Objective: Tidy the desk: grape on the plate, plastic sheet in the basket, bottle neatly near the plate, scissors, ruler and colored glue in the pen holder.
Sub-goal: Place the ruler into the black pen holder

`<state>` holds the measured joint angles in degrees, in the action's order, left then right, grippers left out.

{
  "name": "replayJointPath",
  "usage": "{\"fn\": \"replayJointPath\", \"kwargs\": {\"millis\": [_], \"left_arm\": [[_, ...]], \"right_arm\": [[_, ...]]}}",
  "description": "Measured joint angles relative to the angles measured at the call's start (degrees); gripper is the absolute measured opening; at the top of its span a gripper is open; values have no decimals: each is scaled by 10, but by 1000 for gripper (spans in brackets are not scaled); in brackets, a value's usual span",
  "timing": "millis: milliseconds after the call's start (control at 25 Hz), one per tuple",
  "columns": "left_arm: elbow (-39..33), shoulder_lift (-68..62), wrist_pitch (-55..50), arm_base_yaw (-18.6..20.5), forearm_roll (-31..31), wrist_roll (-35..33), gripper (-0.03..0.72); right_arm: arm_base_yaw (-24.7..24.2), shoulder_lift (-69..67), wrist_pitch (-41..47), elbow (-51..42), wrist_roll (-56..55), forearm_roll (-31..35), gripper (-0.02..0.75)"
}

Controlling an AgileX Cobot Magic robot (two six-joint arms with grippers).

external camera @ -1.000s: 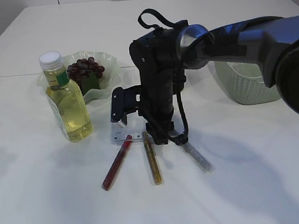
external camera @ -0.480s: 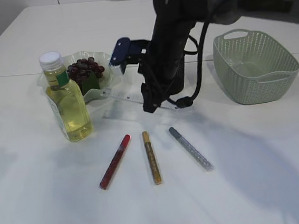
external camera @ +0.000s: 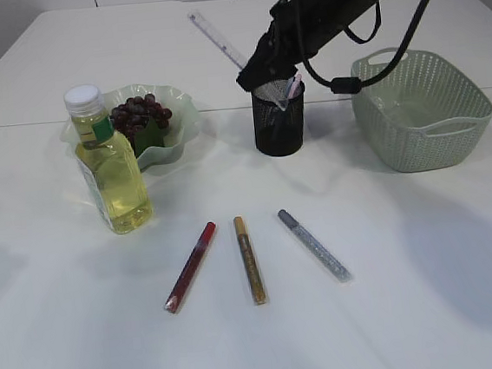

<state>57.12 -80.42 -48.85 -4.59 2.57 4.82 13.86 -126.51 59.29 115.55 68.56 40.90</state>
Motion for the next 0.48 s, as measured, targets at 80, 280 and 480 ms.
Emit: {"fn": "replayJointPath", "kwargs": {"millis": [80, 280, 480], "left_arm": [[0, 0, -1, 0, 0, 0, 362], [0, 0, -2, 0, 8, 0, 362], [0, 0, -15, 0, 21, 0, 362]], "right_arm": [[-14, 0, -29, 0, 36, 57, 300], [-35, -7, -91, 0, 120, 205, 300], [-40, -38, -131, 0, 236, 376, 300]]}}
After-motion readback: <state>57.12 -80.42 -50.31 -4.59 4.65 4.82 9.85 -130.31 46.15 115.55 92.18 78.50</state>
